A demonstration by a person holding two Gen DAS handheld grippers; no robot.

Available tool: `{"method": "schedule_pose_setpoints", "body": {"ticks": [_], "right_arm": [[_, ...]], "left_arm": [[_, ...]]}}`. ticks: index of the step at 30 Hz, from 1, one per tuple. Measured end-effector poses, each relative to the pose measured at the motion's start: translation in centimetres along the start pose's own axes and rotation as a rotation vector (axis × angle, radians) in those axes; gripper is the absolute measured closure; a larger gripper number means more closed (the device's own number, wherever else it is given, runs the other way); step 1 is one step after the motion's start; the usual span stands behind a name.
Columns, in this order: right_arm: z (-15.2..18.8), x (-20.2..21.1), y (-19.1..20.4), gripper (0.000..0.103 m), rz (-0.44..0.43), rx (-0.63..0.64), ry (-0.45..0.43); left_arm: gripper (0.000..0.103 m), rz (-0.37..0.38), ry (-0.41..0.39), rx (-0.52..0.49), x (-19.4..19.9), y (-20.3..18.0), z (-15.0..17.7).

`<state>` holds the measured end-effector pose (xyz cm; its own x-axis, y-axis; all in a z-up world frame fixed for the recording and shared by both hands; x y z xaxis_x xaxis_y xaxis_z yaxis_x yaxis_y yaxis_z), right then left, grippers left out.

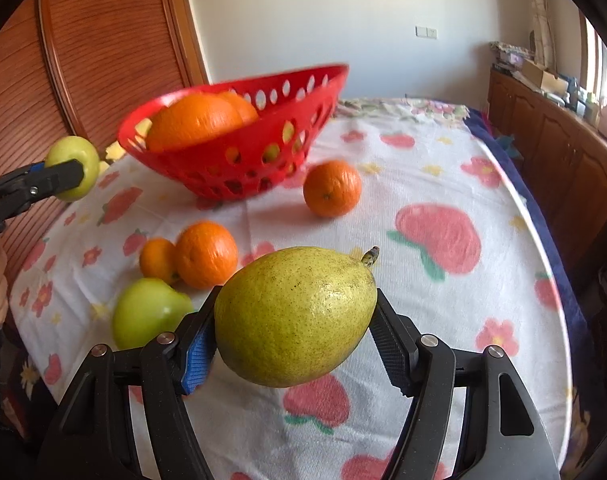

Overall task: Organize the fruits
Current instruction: 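Carry the lemon with the left tool over the basket while the right tool carries the pear, then open the left tool to drop the lemon in the basket while the right tool releases the pear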

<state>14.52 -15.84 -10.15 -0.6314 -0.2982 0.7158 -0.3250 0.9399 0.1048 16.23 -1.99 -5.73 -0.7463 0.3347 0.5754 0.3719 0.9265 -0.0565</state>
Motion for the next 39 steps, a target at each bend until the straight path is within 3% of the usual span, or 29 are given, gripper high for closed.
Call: {"method": "schedule_pose_setpoints", "body": {"ticks": [11, 17, 28, 39], "right_arm": [[-8.7, 3.8, 0.7, 0.032, -0.025, 0.104, -0.128], [-13.2, 2.8, 1.0, 0.032, -0.043, 0.148, -0.16], [-17.0, -4.3, 1.8, 0.032, -0.071, 0.21, -0.078], [-17.4, -9.2, 2.4, 0.031, -0.053, 0.255, 0.009]], "left_arm": [[0.047, -0.004, -0.056, -0.012, -0.5, 1.4, -4.3], [0.047, -0.014, -0.064, 0.001, -2.0, 3.1, -6.3], [0.047, -0.02, -0.026, 0.016, -6.1, 5.0, -7.1], [0.047, -0.01, -0.001, 0.018, -8.0, 5.6, -6.8]]}}
Point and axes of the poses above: each gripper's, at about its wrist camera, not at the fingertips, and x roughly against the way its jaws point, y to its left, z to its underside, the point moved 2 cm from there along -x, roughly the way its jaws point
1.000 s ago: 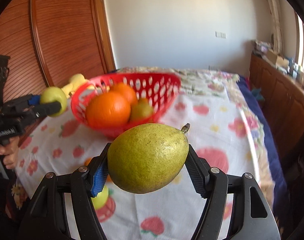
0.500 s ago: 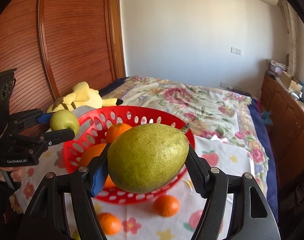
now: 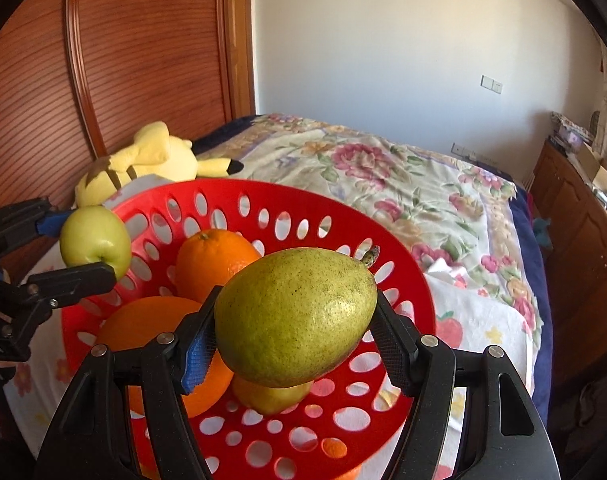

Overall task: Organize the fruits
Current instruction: 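Open the left tool to drop the lemon in the basket while the right tool releases the pear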

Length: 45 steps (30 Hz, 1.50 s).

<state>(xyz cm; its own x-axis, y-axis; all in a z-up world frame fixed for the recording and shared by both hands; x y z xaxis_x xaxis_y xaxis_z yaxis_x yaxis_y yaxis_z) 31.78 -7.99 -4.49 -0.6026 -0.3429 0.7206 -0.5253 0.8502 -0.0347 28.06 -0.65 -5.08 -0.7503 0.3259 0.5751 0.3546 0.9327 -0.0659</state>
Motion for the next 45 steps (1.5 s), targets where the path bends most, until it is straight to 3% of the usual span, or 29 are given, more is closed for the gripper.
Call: {"method": "schedule_pose_setpoints", "body": {"ticks": [9, 22, 35, 45], "right_arm": [[0.2, -1.4, 0.2, 0.031, 0.004, 0.003, 0.034], [0.4, 0.5, -1.0, 0.03, 0.014, -0.068, -0.032], [0.7, 2.3, -0.9, 0.03, 0.044, -0.054, -0.082], [1.0, 3.2, -0.5, 0.03, 0.042, -0.052, -0.093]], "left_arm": [[0.047, 0.0, 0.012, -0.003, -0.5, 0.2, 0.1], [0.046, -0.004, 0.034, 0.0, -1.5, 0.2, 0.5], [0.046, -0.024, 0.051, -0.001, -1.9, 0.2, 0.4], [0.041, -0.027, 0.019, 0.023, -0.6, 0.2, 0.4]]}}
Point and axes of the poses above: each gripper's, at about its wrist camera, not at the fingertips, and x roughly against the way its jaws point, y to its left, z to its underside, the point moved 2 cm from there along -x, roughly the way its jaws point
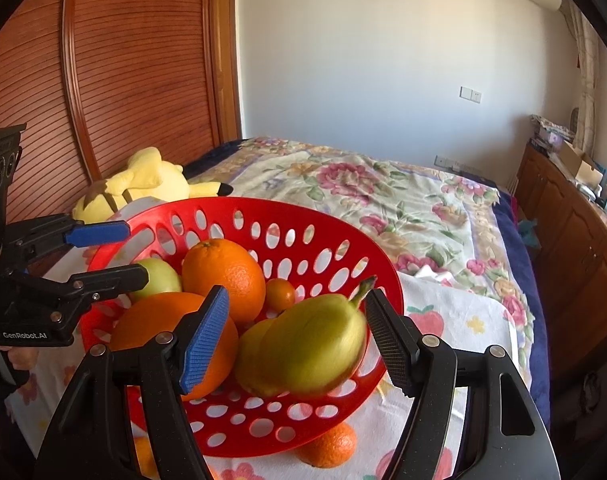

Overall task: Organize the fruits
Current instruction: 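Open the left tool to drop the lemon in the basket while the right tool releases the pear, then move the right tool to a green apple while the left tool moves toward the tangerines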

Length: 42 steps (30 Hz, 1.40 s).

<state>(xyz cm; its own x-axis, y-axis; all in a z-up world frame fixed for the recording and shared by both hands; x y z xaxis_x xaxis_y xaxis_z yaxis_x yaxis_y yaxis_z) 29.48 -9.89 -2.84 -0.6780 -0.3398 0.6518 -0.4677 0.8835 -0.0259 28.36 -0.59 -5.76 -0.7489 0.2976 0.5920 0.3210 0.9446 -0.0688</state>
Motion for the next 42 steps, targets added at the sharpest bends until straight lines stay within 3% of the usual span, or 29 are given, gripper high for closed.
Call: {"method": "schedule_pose_setpoints", "body": {"ticks": [15, 26, 42], "right_arm": [[1.5, 5.4, 2.0, 0.03, 0.01, -0.016, -0.043], [4.8, 9.3, 3.8, 0.03, 0.012, -0.046, -0.053], [9.9, 11.0, 6.3, 0.031, -0.039, -0.117, -0.045]], "left_arm": [[0.037, 0.002, -0.043, -0.003, 5.4, -2.2, 1.7], [0.035, -0.002, -0.055, -0.02, 9.0, -4.6, 4.1], [0.035, -0.024, -0.038, 0.023, 10.7, -5.1, 9.0]]}}
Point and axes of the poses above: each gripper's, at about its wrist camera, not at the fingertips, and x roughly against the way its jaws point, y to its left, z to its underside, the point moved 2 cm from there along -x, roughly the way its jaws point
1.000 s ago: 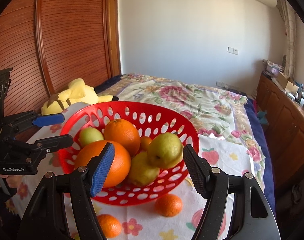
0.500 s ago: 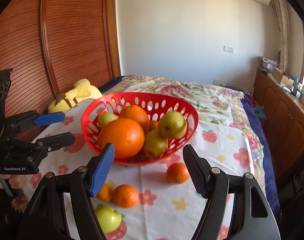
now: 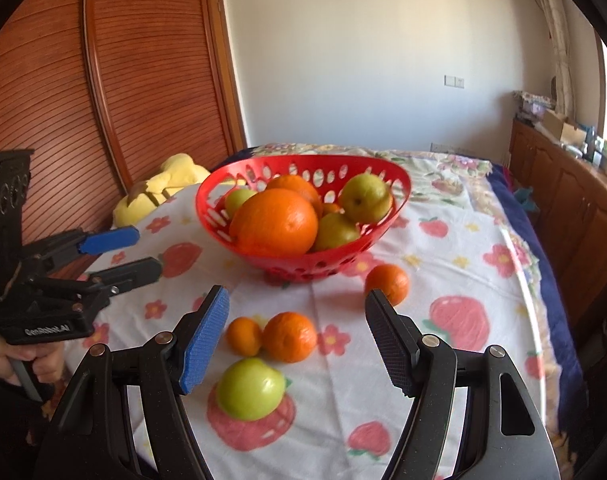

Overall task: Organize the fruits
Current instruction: 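Move the right tool to a green apple while the left tool moves toward the tangerines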

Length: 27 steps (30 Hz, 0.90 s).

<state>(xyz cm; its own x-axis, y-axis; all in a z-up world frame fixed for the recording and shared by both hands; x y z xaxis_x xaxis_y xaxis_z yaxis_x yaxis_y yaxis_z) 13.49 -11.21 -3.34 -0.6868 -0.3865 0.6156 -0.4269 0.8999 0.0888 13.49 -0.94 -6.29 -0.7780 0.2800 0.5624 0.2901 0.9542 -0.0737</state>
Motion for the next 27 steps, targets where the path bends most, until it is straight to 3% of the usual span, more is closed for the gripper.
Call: {"method": "schedule_pose_setpoints", "body": {"ticks": [16, 27], "right_arm": [[3.9, -3.6, 1.4, 0.032, -0.032, -0.002, 0.105], [5.5, -5.0, 1.8, 0.032, -0.068, -0.016, 0.153]], "left_arm": [[0.035, 0.01, 0.076, 0.012, -2.8, -1.0, 4.1], [0.035, 0.015, 0.081, 0.018, -3.4, -1.3, 5.2]]}}
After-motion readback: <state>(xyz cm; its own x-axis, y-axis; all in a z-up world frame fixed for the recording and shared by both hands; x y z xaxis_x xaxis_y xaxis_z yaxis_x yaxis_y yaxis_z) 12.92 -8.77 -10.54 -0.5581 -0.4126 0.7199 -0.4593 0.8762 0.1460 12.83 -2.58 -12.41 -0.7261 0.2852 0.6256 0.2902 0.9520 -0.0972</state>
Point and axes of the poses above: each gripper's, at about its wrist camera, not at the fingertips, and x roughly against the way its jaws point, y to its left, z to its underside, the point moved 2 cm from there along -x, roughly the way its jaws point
